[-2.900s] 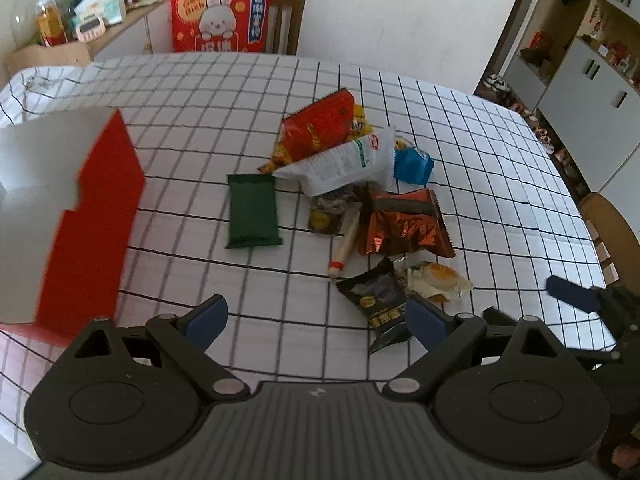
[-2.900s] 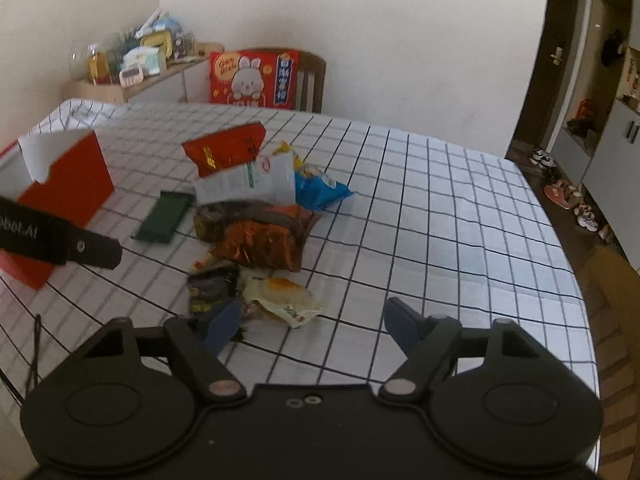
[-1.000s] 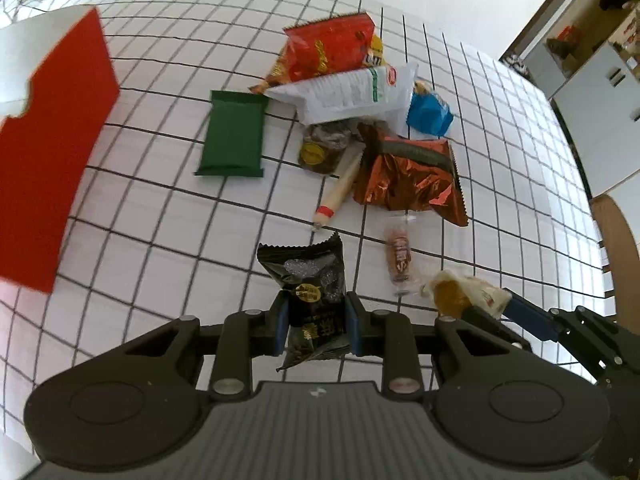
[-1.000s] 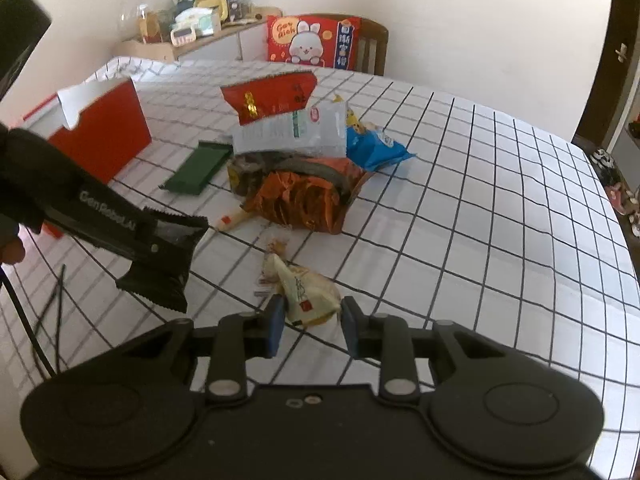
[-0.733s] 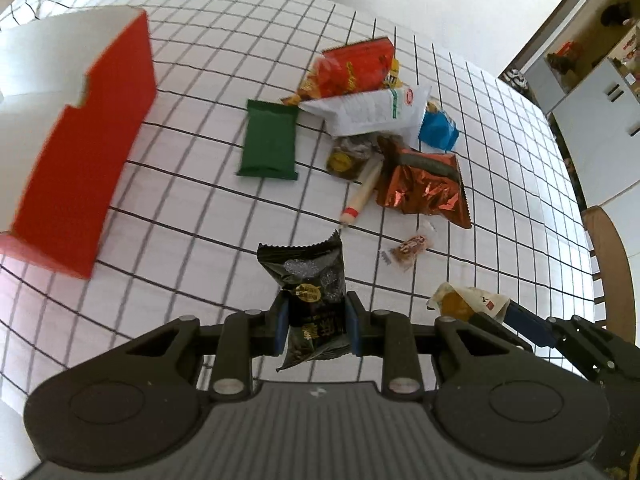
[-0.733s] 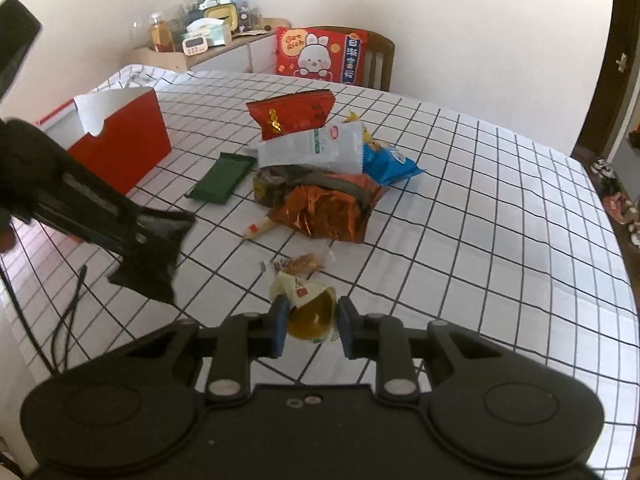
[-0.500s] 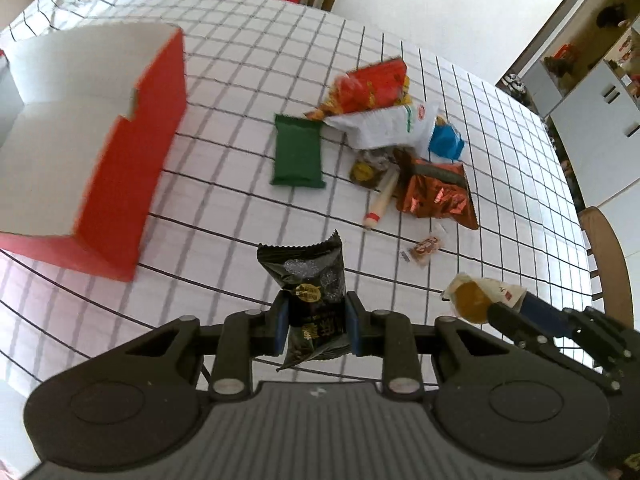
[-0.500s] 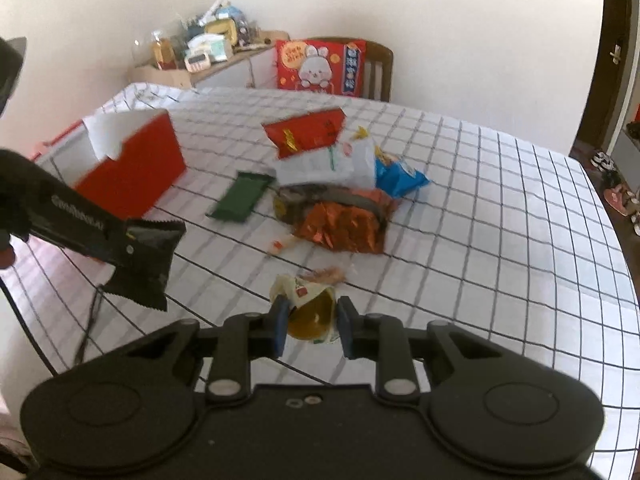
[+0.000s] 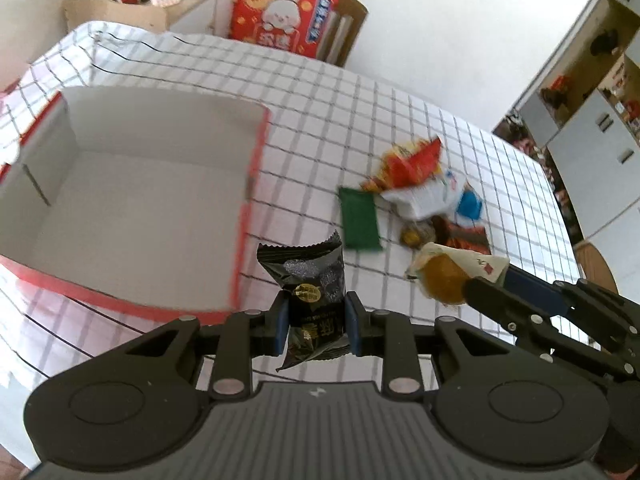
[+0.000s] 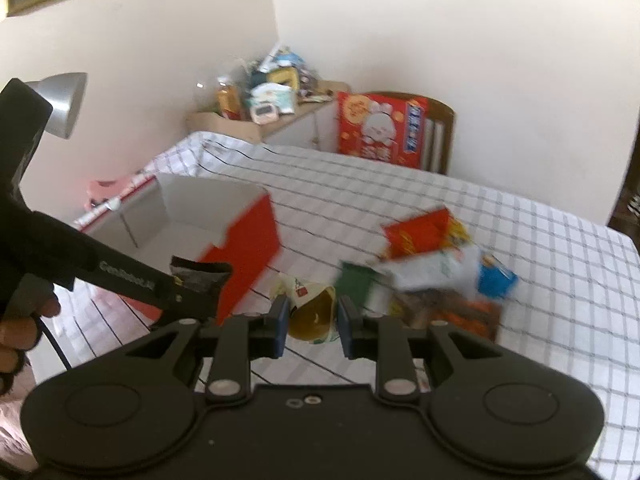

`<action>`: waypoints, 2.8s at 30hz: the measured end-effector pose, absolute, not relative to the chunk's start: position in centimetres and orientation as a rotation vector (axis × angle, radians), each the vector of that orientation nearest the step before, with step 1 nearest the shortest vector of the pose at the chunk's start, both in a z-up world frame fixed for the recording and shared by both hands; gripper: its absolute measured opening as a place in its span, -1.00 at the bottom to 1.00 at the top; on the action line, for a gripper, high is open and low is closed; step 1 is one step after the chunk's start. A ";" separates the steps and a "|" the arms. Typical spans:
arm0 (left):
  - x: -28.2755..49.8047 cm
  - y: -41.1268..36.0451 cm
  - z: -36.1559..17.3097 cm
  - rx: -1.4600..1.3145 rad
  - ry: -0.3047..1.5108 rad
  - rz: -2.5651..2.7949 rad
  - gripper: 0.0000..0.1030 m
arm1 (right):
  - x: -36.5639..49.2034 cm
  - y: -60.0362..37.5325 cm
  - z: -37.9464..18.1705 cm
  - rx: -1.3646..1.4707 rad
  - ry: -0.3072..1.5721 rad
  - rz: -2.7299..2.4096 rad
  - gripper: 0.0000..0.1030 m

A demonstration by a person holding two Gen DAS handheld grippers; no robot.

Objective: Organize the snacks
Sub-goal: 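Carry the black packet with the left tool while the right tool carries the bun snack over the box, then open the left tool to drop the black packet while the right tool drops the bun snack into the box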

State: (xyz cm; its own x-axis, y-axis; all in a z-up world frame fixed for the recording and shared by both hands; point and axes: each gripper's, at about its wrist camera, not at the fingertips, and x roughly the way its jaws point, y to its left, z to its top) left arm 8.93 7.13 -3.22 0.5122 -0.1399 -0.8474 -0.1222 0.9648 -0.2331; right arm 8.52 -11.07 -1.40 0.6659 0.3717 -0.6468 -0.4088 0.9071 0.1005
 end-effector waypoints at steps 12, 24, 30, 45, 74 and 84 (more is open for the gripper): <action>10.4 15.9 -2.0 -0.304 0.982 0.094 -0.45 | 12.3 -1.4 -0.9 -0.105 0.700 0.534 -0.53; 12.5 23.7 -4.4 -0.283 1.024 0.202 -0.45 | 15.1 6.0 -4.2 -0.164 0.773 0.576 -0.53; 14.0 26.0 -6.8 -0.264 1.077 0.249 -0.45 | 16.6 8.7 -6.7 -0.202 0.824 0.588 -0.53; 16.0 26.1 -11.6 -0.227 1.204 0.244 -0.45 | 18.1 11.3 -10.6 -0.268 0.952 0.600 -0.51; 11.9 23.8 -6.8 -0.219 1.046 0.220 -0.08 | 15.6 8.2 -6.3 -0.189 0.896 0.621 -0.14; 9.7 20.4 -3.7 -0.177 0.956 0.179 -0.07 | 14.2 4.5 -3.6 -0.092 0.836 0.599 0.04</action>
State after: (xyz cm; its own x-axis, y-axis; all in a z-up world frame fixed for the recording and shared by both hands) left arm 9.73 20.37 -3.74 0.5642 0.0738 -0.8223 -0.2294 0.9708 -0.0703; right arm 14.24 4.48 -3.62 0.5166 0.4633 -0.7201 -0.5333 0.8320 0.1528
